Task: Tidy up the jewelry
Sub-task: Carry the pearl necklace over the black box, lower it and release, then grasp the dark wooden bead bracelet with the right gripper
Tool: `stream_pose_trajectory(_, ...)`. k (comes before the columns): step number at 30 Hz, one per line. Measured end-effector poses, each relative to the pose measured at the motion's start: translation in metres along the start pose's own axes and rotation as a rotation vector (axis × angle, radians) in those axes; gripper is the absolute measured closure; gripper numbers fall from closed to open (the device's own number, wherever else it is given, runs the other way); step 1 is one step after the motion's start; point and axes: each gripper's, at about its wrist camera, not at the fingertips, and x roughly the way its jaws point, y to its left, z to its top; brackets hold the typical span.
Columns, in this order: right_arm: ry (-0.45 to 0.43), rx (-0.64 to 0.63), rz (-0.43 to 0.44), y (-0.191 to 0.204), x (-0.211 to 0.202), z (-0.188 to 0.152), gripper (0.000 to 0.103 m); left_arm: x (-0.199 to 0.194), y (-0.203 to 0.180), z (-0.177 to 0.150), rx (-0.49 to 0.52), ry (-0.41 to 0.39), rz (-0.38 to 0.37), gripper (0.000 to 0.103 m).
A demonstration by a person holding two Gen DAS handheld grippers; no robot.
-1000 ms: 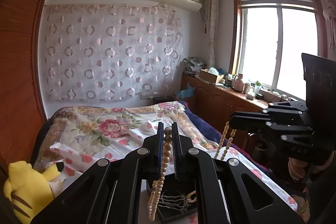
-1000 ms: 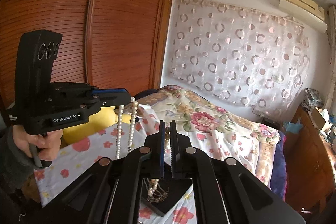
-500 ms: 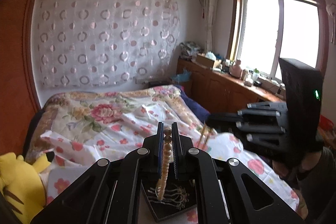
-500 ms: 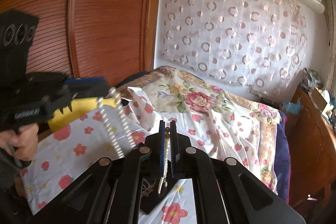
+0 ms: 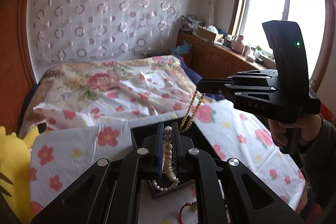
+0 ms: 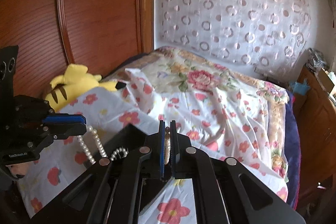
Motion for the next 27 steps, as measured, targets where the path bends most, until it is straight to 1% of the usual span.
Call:
stream_pose_trajectory(4, 0.036, -0.016, 0.002, 0.008, 0.012, -0.011, 0.097, 0.007, 0.002, -0.011, -0.003, 0.026, 0.001, 0.096)
stream_pose_trajectory(10, 0.064, -0.021, -0.007, 0.011, 0.023, -0.02, 0.097, 0.013, 0.002, -0.028, -0.01, 0.062, 0.0, 0.096)
stream_pose_trajectory(16, 0.067, -0.012, -0.002, 0.011, 0.027, -0.024, 0.097, 0.013, 0.0, -0.035, -0.006, 0.063, 0.016, 0.096)
stream_pose_trajectory(18, 0.063, -0.008, -0.002, 0.01, 0.025, -0.025, 0.093, 0.012, -0.001, -0.035, -0.003, 0.063, 0.026, 0.094)
stream_pose_trajectory(19, 0.056, -0.002, -0.001, 0.01, 0.023, -0.026, 0.092, 0.012, -0.002, -0.035, -0.002, 0.062, 0.028, 0.089)
stream_pose_trajectory(20, 0.048, 0.003, 0.001, 0.01, 0.019, -0.027, 0.088, 0.011, -0.003, -0.035, 0.0, 0.059, 0.031, 0.082)
stream_pose_trajectory(21, 0.042, 0.007, 0.001, 0.01, 0.015, -0.028, 0.082, 0.01, -0.003, -0.035, 0.001, 0.056, 0.034, 0.078)
stream_pose_trajectory(22, 0.034, 0.01, -0.001, 0.01, 0.011, -0.029, 0.08, 0.009, -0.003, -0.036, 0.001, 0.053, 0.039, 0.071)
stream_pose_trajectory(23, 0.02, 0.015, 0.0, 0.011, 0.004, -0.032, 0.08, 0.007, -0.004, -0.036, 0.003, 0.05, 0.042, 0.066)
stream_pose_trajectory(24, 0.013, 0.021, 0.002, 0.012, -0.002, -0.035, 0.079, 0.006, -0.004, -0.037, 0.005, 0.047, 0.046, 0.064)
stream_pose_trajectory(25, 0.005, 0.03, 0.0, 0.013, -0.009, -0.04, 0.079, 0.003, -0.005, -0.039, 0.011, 0.041, 0.056, 0.055)
stream_pose_trajectory(26, -0.002, 0.038, 0.001, 0.014, -0.017, -0.047, 0.078, 0.0, -0.007, -0.04, 0.017, 0.035, 0.07, 0.044)
stream_pose_trajectory(27, -0.005, 0.043, 0.004, 0.016, -0.023, -0.053, 0.075, -0.002, -0.009, -0.042, 0.025, 0.028, 0.082, 0.041)
